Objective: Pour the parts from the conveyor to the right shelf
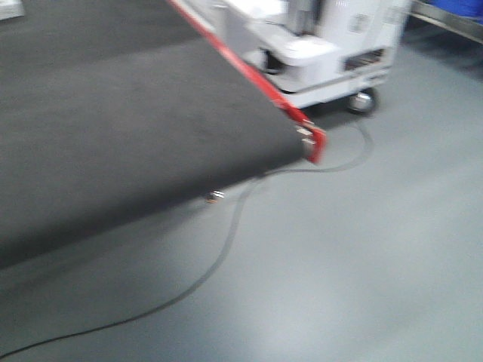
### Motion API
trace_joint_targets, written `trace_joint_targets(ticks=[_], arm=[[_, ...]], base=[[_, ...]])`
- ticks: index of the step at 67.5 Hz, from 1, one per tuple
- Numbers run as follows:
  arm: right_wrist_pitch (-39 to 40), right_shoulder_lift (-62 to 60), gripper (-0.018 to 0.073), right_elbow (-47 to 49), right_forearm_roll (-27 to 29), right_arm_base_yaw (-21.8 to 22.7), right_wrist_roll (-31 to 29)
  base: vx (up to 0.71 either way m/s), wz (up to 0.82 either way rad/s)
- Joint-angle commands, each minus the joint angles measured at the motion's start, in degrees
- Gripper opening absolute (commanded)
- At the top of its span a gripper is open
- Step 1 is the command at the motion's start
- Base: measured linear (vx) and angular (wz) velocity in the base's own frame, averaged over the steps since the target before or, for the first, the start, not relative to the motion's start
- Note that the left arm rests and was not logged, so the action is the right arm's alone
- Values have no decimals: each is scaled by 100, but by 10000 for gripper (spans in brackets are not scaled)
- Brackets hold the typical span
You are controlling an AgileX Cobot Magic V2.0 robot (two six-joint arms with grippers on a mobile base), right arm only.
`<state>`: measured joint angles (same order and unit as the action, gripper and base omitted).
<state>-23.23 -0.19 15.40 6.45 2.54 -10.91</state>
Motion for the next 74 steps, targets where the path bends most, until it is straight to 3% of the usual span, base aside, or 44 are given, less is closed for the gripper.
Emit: trace_joint_targets(ticks=[1,42,74], arm=[[429,73,-6,157,-6,25,-52],[429,73,-6,157,-12,25,-47],[429,73,-6,157,-12,25,-47]], base=[[-47,-76],[-41,-78],[-23,-73]])
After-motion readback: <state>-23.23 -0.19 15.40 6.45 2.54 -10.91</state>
